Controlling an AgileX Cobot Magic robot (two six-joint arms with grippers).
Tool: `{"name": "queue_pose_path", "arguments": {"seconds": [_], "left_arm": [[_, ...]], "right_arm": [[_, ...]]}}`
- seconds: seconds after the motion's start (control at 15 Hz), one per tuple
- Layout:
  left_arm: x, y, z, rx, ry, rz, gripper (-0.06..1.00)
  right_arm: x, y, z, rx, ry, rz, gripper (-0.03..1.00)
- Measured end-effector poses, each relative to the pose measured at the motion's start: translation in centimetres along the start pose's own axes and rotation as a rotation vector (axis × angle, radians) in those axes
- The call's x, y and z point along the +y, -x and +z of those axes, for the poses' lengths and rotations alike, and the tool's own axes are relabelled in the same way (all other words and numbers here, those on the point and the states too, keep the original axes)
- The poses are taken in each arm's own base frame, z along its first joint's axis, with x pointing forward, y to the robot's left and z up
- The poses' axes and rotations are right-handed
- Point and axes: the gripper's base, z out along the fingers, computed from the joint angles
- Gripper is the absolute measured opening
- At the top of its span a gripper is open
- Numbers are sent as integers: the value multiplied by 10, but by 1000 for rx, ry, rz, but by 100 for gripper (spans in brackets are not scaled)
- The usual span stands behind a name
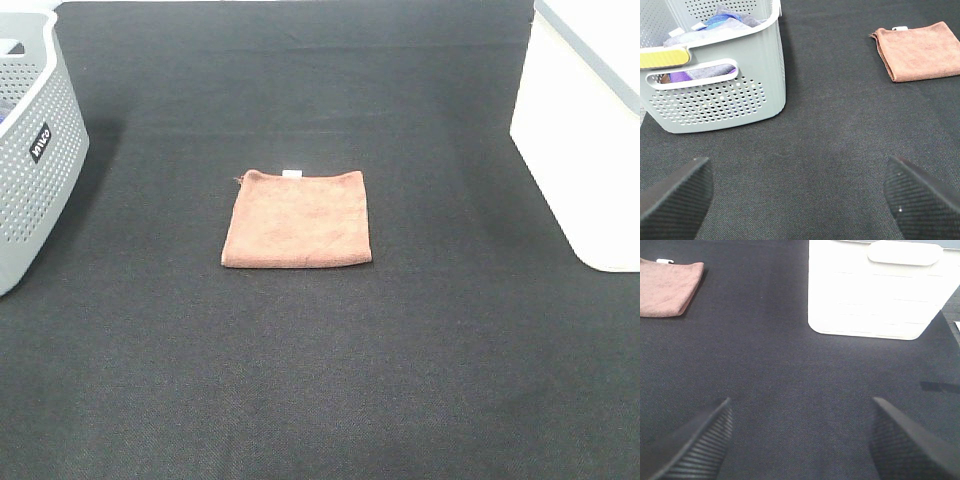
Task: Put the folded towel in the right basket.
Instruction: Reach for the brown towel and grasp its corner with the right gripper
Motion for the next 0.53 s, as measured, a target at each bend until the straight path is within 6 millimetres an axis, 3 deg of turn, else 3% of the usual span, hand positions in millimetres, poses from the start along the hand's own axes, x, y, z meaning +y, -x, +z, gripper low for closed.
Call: {"name": "queue_pose_path", "arguments": {"seconds": [0.4, 0.53], "left_arm": [[0, 0, 0, 0, 0, 0, 88], [0, 0, 0, 0, 0, 0, 88]], "right_arm": [[0, 2, 1, 0, 0, 0, 70], [-1, 18, 11, 9, 3, 4, 70]]}}
